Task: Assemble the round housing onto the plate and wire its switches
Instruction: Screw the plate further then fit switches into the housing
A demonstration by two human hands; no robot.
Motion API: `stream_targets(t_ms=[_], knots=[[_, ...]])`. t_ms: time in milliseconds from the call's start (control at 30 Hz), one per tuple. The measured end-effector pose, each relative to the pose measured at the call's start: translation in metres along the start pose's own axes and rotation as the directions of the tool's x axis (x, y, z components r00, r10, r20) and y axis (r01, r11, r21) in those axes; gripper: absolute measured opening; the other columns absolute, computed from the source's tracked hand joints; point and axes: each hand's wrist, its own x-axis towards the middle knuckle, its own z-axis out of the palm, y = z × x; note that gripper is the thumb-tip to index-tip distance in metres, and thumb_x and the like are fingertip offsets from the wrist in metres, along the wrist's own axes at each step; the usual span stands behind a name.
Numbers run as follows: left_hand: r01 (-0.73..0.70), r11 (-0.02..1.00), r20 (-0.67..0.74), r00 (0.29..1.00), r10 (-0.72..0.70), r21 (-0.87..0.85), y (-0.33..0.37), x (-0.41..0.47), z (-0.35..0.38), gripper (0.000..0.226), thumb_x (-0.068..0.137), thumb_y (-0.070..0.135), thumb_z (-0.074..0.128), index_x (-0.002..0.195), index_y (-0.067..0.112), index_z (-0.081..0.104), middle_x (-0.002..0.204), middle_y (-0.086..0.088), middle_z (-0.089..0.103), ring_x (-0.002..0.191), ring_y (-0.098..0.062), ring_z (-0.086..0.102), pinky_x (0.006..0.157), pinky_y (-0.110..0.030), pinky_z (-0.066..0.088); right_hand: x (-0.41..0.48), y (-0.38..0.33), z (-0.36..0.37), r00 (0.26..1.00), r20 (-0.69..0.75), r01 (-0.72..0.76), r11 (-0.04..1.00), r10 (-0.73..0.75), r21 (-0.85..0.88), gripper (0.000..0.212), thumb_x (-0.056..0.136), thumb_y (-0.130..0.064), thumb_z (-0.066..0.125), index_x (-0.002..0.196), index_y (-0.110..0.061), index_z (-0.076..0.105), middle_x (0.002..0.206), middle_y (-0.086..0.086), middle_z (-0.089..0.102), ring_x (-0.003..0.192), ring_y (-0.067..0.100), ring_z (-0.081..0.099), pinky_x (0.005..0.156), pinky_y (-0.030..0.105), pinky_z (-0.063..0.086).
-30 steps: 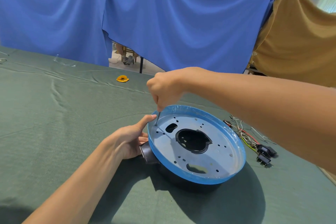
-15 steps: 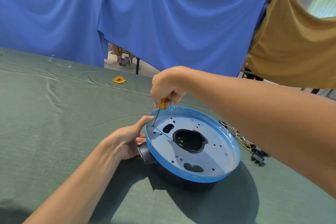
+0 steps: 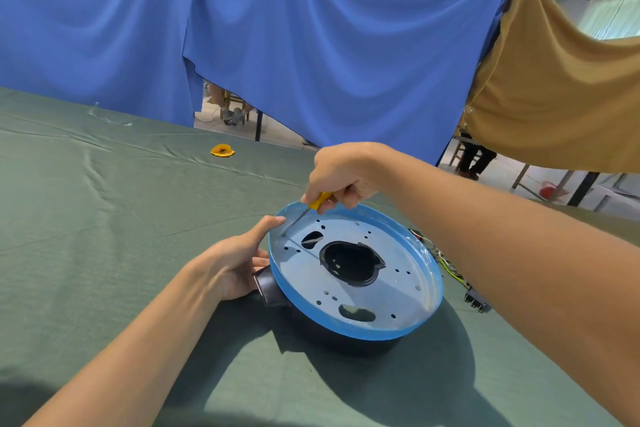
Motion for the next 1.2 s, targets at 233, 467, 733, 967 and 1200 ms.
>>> stream_targets(t_ms=[233, 467, 733, 967, 1200], knots=[[0.017, 0.998, -0.018, 1.000, -0.016, 0.064, 0.008, -0.008, 0.006, 0.055, 0.076, 0.044, 0.072, 0.105, -0.001, 0.057, 0.086, -0.015, 0.059, 0.065, -0.028, 0.062, 0.056, -0.032, 0.057, -0.020, 0.076, 0.009, 0.868, -0.497, 0.210, 0.926, -0.029, 0.312, 0.033, 0.090, -0.029, 0.064, 0.074, -0.001, 0.070, 0.057, 0.001, 0.060, 0.044, 0.014, 0.035, 0.047, 0.024, 0.032], [0.048, 0.963, -0.126, 0.992, -0.015, 0.264, 0.018, -0.014, 0.026, 0.047, 0.084, 0.037, 0.062, 0.120, 0.007, 0.065, 0.092, -0.014, 0.073, 0.076, -0.031, 0.068, 0.065, -0.036, 0.056, -0.036, 0.137, 0.060, 0.739, -0.673, 0.399, 0.789, 0.024, 0.467, 0.037, 0.093, -0.035, 0.062, 0.067, -0.009, 0.070, 0.054, 0.000, 0.059, 0.045, 0.012, 0.036, 0.053, 0.032, 0.036], [-0.287, 0.930, -0.275, 0.897, 0.345, 0.232, 0.045, -0.036, 0.050, 0.023, 0.083, 0.030, 0.067, 0.094, 0.010, 0.069, 0.078, -0.009, 0.076, 0.059, -0.025, 0.069, 0.054, -0.029, 0.053, -0.049, 0.183, 0.074, 0.597, -0.757, 0.533, 0.574, 0.266, 0.622, 0.033, 0.092, -0.032, 0.063, 0.066, -0.014, 0.069, 0.055, 0.001, 0.059, 0.053, 0.014, 0.044, 0.055, 0.034, 0.036], [-0.526, 0.667, -0.408, 0.532, 0.742, 0.528, 0.064, -0.057, 0.062, 0.057, 0.054, 0.050, 0.067, 0.084, 0.002, 0.058, 0.086, -0.013, 0.068, 0.073, -0.029, 0.061, 0.061, -0.033, 0.049, -0.047, 0.208, 0.101, 0.649, -0.702, 0.457, 0.588, 0.292, 0.667, 0.010, 0.094, -0.026, 0.061, 0.087, -0.018, 0.064, 0.070, -0.002, 0.063, 0.050, -0.002, 0.048, 0.059, 0.027, 0.037], [-0.495, 0.186, -0.131, 0.144, 0.981, 0.849, 0.030, -0.060, 0.095, 0.059, 0.069, 0.029, 0.082, 0.117, 0.007, 0.056, 0.099, -0.001, 0.060, 0.090, -0.025, 0.056, 0.077, -0.032, 0.042, -0.041, 0.218, 0.136, 0.704, -0.689, 0.233, 0.860, 0.172, 0.453, 0.015, 0.088, -0.016, 0.069, 0.092, -0.019, 0.055, 0.084, -0.010, 0.058, 0.083, 0.016, 0.055, 0.069, 0.025, 0.036]])
